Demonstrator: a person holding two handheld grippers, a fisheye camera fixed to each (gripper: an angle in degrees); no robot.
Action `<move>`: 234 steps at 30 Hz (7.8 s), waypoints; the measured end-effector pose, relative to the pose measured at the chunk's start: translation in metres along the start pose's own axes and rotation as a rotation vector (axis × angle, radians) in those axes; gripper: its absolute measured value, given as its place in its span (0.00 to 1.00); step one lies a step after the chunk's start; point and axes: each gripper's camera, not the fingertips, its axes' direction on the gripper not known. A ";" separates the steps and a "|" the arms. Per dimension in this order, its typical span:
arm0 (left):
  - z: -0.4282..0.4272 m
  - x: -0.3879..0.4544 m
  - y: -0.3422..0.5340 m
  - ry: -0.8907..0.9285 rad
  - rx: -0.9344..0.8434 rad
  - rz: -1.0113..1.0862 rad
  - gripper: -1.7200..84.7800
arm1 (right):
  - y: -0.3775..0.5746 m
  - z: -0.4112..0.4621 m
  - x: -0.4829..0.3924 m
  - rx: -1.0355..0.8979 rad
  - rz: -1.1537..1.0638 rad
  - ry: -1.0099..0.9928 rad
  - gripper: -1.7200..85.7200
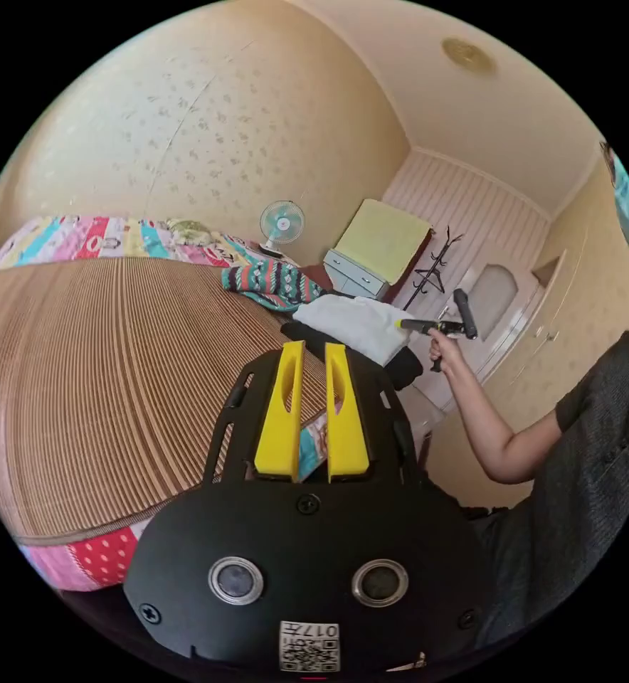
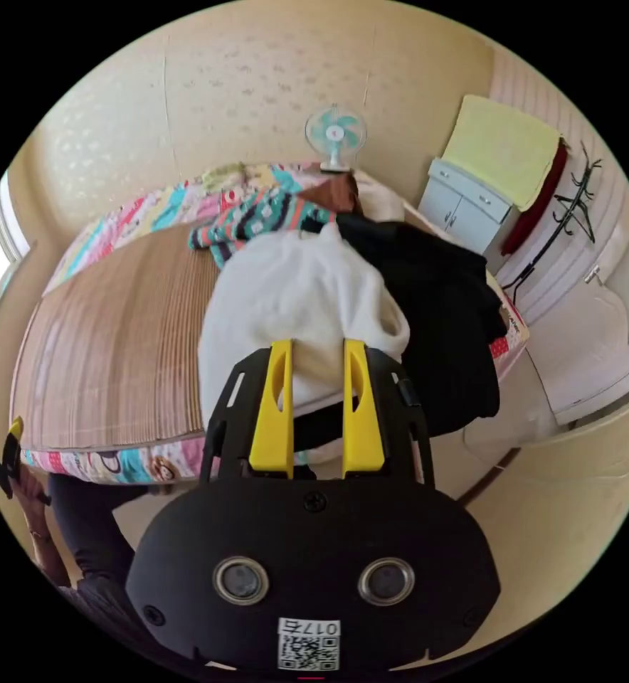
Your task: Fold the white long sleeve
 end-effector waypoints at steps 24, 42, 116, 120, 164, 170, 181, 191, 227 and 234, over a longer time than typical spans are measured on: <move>-0.184 -0.156 0.005 -0.015 0.070 -0.257 0.01 | 0.067 -0.018 -0.383 -0.107 -0.535 -0.718 0.03; -0.122 -0.096 -0.061 -0.085 -0.088 0.096 0.01 | -0.091 0.138 -0.427 -0.067 -0.575 -0.292 0.07; -0.120 -0.024 -0.122 -0.006 -0.104 0.140 0.22 | 0.058 -0.479 -0.451 1.325 -0.448 0.173 0.06; -0.124 0.006 -0.144 -0.141 -0.144 0.171 0.20 | 0.066 -0.513 -0.435 1.346 -0.418 0.199 0.06; -0.422 0.311 -0.157 -0.612 0.786 0.342 0.04 | 0.128 -0.529 -0.116 1.543 -0.019 -0.643 0.05; -0.412 0.297 -0.174 -0.517 0.931 0.304 0.06 | 0.100 -0.508 -0.126 1.528 -0.058 -0.777 0.05; -0.250 0.129 -0.419 -0.941 0.575 0.138 0.06 | -0.206 -0.420 -0.308 1.173 -0.239 -0.369 0.08; 0.015 -0.100 -0.273 -1.165 -0.307 0.142 0.03 | -0.235 -0.073 -0.457 0.212 -0.571 -0.440 0.04; -0.059 -0.177 -0.147 -0.815 -0.297 -0.152 0.04 | 0.070 0.107 -0.402 -0.142 -0.529 -0.460 0.03; -0.031 -0.248 -0.097 -0.865 -0.622 -0.111 0.16 | 0.091 0.113 -0.375 -0.144 -0.379 -0.520 0.04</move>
